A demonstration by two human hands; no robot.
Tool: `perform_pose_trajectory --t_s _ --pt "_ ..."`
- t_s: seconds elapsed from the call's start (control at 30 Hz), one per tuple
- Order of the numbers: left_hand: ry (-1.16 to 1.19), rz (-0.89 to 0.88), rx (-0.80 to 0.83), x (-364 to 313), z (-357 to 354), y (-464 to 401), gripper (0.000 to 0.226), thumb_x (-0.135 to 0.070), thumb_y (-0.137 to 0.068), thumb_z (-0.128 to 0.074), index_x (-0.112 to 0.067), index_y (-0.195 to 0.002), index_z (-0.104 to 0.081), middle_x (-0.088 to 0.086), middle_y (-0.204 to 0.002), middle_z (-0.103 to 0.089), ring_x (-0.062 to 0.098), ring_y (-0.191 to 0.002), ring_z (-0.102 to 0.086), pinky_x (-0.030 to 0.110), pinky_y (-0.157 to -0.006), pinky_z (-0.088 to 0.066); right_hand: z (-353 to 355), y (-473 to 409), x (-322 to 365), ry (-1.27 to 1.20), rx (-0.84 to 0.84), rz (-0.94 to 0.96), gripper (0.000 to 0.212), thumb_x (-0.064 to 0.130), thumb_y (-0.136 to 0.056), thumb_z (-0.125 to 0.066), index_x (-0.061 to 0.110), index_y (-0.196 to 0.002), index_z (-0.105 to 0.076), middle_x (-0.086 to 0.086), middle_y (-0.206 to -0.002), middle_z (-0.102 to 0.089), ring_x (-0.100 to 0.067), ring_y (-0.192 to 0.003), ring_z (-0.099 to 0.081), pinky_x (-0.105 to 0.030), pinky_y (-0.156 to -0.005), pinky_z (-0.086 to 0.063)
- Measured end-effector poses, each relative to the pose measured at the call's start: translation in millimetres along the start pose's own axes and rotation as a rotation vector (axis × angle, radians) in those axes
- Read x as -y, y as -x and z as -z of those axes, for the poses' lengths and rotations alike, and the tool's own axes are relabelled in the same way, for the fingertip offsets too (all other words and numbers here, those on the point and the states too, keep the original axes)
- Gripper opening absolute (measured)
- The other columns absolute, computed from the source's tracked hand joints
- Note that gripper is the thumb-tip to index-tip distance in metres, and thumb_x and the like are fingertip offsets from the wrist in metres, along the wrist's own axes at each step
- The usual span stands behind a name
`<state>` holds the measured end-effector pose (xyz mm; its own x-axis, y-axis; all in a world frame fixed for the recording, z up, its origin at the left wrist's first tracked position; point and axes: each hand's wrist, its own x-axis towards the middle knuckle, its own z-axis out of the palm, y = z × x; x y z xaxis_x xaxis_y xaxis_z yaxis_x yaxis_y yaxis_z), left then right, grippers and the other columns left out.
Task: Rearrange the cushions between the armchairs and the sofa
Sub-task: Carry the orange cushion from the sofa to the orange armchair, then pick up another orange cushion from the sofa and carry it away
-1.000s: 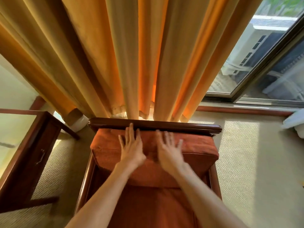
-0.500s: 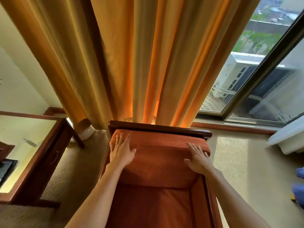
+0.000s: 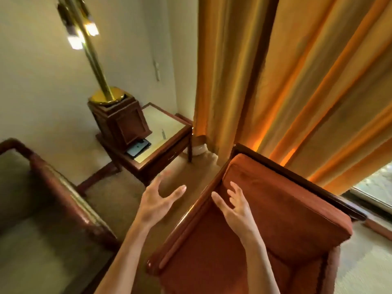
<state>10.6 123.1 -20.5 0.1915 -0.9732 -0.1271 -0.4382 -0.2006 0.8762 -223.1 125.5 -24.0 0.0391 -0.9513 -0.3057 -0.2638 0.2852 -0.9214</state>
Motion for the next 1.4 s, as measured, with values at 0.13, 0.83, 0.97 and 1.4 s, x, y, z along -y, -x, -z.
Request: perform_pose_trajectory --t_s 0.13,0.83,0.97,1.4 --pt "0.08 0.041 -0.305 23.6 86.3 68.6 0.078 -0.075 -0.073 -0.069 -0.046 -0.142 -0.045 -0.016 -0.153 -0.038 0.009 -0.141 -0.034 0.038 -0.109 -0.031 -65.2 1.3 38.7 0.038 0.233 0.12 0.092 0.065 -0.079 -0.07 0.036 -0.154 -0.025 -0.005 -0.156 -0.038 -0.022 -0.139 -0.042 -0.042 -0.108 -0.044" --pt "0.488 0.258 -1.249 221.8 415.7 512.0 0.078 -0.075 -0.064 -0.074 -0.046 -0.133 -0.055 -0.016 -0.141 -0.056 -0.002 -0.127 -0.052 0.038 -0.112 -0.039 -581.5 329.3 87.7 0.197 1.277 0.387 0.084 0.063 -0.081 -0.068 0.028 -0.149 -0.036 -0.001 -0.145 -0.05 -0.002 -0.112 -0.057 -0.018 -0.079 -0.048" --pt "0.535 0.276 -1.365 249.6 466.2 558.6 0.068 -0.059 -0.072 -0.079 -0.035 -0.132 -0.058 -0.011 -0.135 -0.061 -0.002 -0.121 -0.058 0.034 -0.108 -0.043 -655.9 377.3 85.4 0.238 1.369 0.372 0.086 0.065 -0.08 -0.069 0.028 -0.149 -0.035 -0.003 -0.145 -0.048 -0.011 -0.12 -0.055 -0.025 -0.087 -0.049" --pt "0.589 0.425 -1.564 377.3 628.1 620.4 0.092 -0.082 -0.05 -0.076 -0.041 -0.13 -0.06 -0.014 -0.132 -0.064 -0.005 -0.118 -0.059 0.026 -0.096 -0.044 -941.0 460.5 91.6 0.397 1.566 0.306 0.084 0.066 -0.074 -0.067 0.028 -0.145 -0.042 -0.004 -0.142 -0.052 -0.016 -0.119 -0.057 -0.045 -0.098 -0.053"
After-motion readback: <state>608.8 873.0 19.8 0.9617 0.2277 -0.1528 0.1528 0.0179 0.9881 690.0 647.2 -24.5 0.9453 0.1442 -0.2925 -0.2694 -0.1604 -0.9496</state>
